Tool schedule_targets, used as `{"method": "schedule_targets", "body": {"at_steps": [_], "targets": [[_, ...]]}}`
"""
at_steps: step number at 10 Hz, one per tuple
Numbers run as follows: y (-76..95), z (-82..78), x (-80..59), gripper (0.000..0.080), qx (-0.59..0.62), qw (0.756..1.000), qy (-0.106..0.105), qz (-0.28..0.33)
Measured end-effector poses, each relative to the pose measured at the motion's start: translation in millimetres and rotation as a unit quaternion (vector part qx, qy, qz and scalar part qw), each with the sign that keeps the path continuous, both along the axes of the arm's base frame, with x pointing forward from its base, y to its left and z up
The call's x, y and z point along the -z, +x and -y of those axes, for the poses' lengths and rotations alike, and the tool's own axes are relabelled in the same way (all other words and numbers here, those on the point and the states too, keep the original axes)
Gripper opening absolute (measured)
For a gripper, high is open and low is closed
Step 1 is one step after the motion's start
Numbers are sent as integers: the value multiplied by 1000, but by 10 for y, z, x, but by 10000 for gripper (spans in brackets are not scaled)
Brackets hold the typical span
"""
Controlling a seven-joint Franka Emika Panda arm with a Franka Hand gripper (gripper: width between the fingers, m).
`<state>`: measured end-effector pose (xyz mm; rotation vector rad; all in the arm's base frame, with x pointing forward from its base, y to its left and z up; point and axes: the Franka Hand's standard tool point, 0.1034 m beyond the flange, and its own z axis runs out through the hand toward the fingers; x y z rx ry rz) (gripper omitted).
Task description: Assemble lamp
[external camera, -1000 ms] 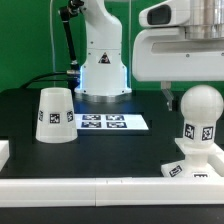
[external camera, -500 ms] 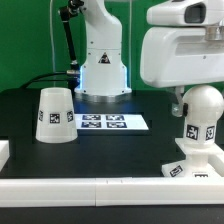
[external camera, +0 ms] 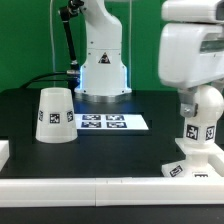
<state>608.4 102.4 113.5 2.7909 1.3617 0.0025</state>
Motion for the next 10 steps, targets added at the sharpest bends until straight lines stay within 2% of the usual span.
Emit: {"method": "schedule_targets", "body": {"at_steps": [2,6,7,9,10], "targets": [[-9,-51,13,699,-94,996,-9,-5],[-30,-69,57,699,-267,963,-36,-18],[-25,-47,57,699,-296,954,-36,-20],[-22,-21,59,699,-295,955,-36,-21],[-21,-16,59,592,-295,955,-36,-21]]}}
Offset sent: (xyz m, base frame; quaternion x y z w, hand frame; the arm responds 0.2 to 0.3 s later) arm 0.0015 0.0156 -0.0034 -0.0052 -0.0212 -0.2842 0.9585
